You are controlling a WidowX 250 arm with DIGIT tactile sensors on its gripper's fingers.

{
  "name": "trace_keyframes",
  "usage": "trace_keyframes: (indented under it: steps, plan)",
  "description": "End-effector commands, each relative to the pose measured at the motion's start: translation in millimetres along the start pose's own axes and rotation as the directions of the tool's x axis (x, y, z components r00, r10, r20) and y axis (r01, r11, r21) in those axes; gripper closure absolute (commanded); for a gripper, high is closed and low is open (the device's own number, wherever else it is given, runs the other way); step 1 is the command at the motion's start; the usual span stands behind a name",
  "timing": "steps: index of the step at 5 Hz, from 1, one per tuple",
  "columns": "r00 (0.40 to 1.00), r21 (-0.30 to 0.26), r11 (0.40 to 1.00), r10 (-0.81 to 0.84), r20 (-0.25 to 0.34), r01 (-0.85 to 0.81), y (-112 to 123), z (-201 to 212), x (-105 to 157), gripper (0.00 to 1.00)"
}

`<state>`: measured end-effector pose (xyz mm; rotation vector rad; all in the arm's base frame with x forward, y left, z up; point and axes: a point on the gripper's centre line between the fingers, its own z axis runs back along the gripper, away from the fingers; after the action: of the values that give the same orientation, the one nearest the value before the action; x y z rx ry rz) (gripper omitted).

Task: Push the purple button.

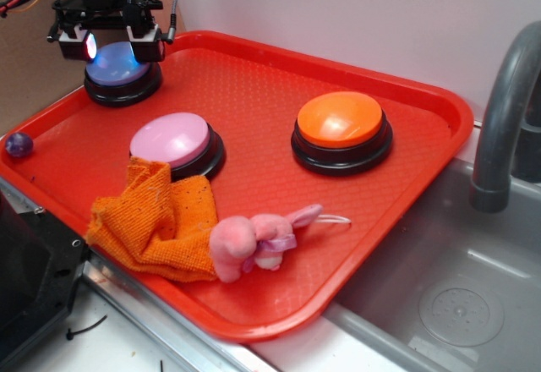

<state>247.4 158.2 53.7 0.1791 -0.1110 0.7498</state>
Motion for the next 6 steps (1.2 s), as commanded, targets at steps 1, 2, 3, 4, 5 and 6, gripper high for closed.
trace_keyframes:
  steps: [1, 2, 3, 4, 5, 6]
  plan:
    - [0.997, -0.052, 0.997, -0.065, -0.051, 0.062, 5.3, 23.0, 4.1, 0.00]
    - [0.996, -0.067, 0.994, -0.084, -0.030, 0.082, 9.7, 43.3, 3.2, 0.00]
    - [0.994, -0.080, 0.991, -0.106, -0.003, 0.105, 10.0, 61.2, 1.2, 0.00]
    - [0.992, -0.058, 0.991, -0.123, 0.007, 0.123, 5.6, 73.3, -4.4, 0.00]
    - [0.990, -0.050, 0.989, -0.138, 0.012, 0.138, 3.8, 81.0, -8.2, 0.00]
    - [0.986, -0.046, 0.986, -0.159, 0.043, 0.160, 1.6, 92.8, -11.8, 0.00]
